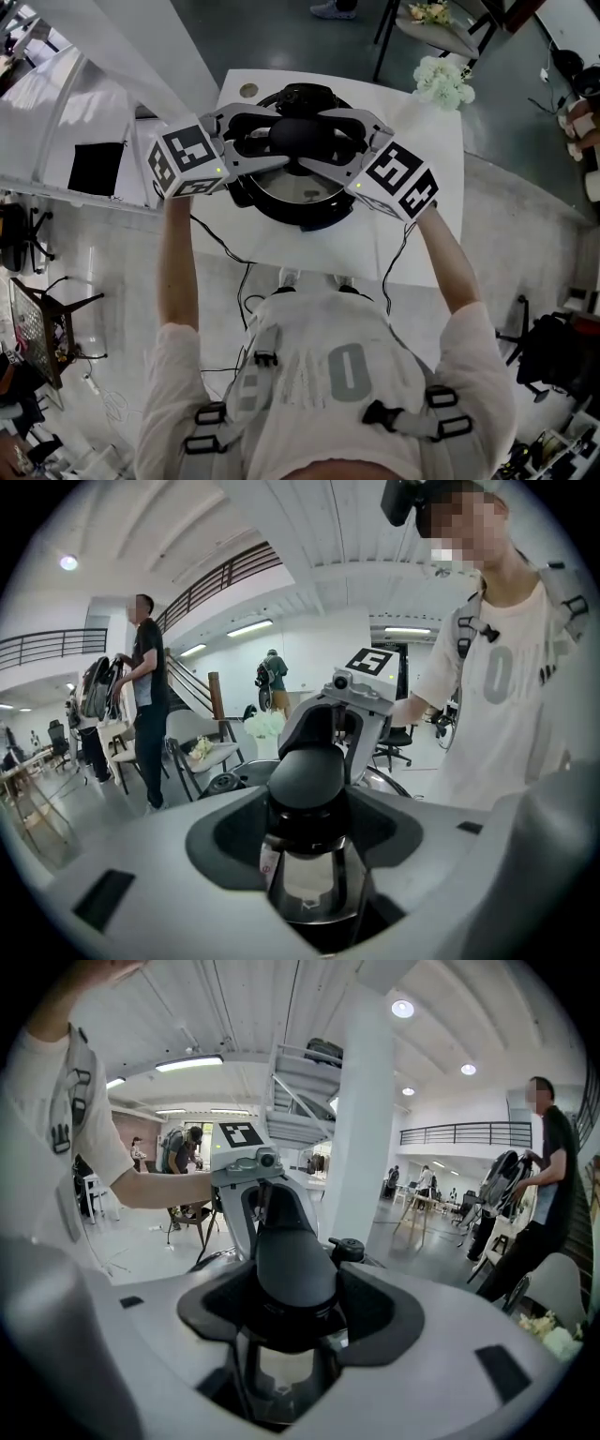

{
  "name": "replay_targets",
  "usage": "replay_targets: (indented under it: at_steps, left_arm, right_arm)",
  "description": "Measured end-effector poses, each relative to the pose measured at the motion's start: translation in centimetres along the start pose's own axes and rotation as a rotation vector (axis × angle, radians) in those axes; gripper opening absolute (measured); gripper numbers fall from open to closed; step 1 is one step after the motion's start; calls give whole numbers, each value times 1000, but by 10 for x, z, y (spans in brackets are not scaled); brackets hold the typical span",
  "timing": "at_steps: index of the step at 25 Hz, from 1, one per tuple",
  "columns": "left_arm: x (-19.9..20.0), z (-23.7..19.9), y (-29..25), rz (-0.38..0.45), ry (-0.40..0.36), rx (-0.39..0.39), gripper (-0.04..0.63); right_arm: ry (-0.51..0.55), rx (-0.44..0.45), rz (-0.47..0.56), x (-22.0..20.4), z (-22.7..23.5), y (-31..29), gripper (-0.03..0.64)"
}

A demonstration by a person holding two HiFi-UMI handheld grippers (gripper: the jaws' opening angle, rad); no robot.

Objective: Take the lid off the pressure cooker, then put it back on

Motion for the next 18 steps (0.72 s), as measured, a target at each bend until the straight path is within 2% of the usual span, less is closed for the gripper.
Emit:
replay_targets:
  at_steps: [8, 14, 18]
  left_arm:
    - [48, 19, 25, 56, -115, 66, 253]
    - [91, 62, -17, 35, -158, 77, 252]
    - [124, 94, -59, 56, -157, 106, 252]
  right_arm:
    - [77, -55, 33, 33, -9, 43, 285]
    - [98, -94, 45, -1, -19, 108, 285]
    - [126, -91, 46, -35, -22, 160, 285]
Point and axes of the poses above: the fingertips, and each gripper's own axes: y backward along the fingers, z to its right, x out of its top, the point moved 5 cm from there along y, backward along the fingers, and after that the axes turned 8 degrees about -z, right-handed, at the moved point
